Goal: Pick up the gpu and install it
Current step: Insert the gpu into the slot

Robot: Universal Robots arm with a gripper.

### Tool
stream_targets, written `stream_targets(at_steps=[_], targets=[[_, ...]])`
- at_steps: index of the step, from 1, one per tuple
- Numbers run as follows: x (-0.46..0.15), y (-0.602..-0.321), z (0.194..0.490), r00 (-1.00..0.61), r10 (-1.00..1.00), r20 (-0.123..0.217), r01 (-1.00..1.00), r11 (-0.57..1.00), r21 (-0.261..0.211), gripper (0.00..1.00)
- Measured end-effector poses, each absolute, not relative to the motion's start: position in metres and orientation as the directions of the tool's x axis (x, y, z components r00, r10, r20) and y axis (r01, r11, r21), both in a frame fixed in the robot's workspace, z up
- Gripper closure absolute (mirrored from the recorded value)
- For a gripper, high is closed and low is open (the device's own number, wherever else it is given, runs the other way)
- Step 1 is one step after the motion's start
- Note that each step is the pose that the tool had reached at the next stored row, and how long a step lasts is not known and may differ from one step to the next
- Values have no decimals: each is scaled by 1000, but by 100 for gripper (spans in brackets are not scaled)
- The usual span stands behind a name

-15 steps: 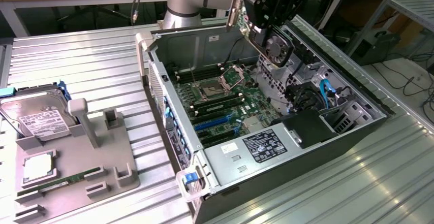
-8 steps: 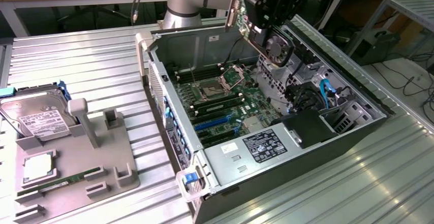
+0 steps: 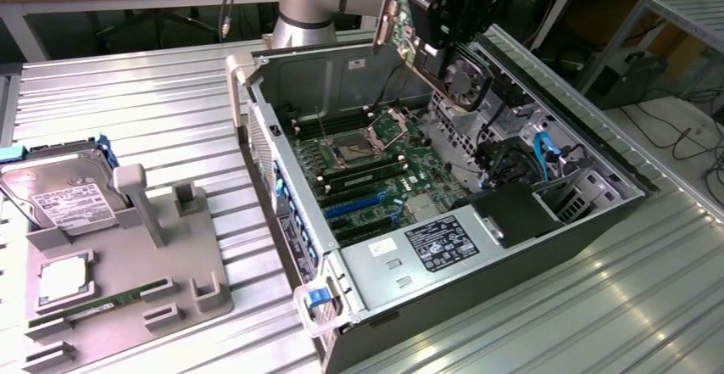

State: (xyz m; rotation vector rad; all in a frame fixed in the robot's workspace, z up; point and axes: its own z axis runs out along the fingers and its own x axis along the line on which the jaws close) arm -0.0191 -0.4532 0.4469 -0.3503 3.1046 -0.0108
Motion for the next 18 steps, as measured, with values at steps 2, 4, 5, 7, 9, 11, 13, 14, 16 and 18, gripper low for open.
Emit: stream_targets(at_steps=[2, 4, 5, 7, 9, 11, 13, 14, 16, 18], targets=[[-19, -453, 447, -973, -232, -16, -232, 973, -9, 73], [-19, -453, 447, -970, -241, -16, -241, 971, -9, 73], [-19, -453, 447, -969, -245, -16, -245, 970, -9, 73], [-19, -453, 447, -967, -254, -16, -254, 967, -9, 73], [-19, -453, 447, -965, -263, -16, -263, 965, -9, 73], [-19, -454, 447, -962, -272, -16, -272, 962, -9, 73], [-19, -454, 447, -960, -281, -16, -281, 960, -9, 73], [-19, -454, 447, -958, -285, -16, -285, 958, -9, 73], [-19, -454, 447, -946, -322, -16, -322, 947, -9, 73], [-19, -454, 447, -927, -375, -16, -375, 927, -9, 73]])
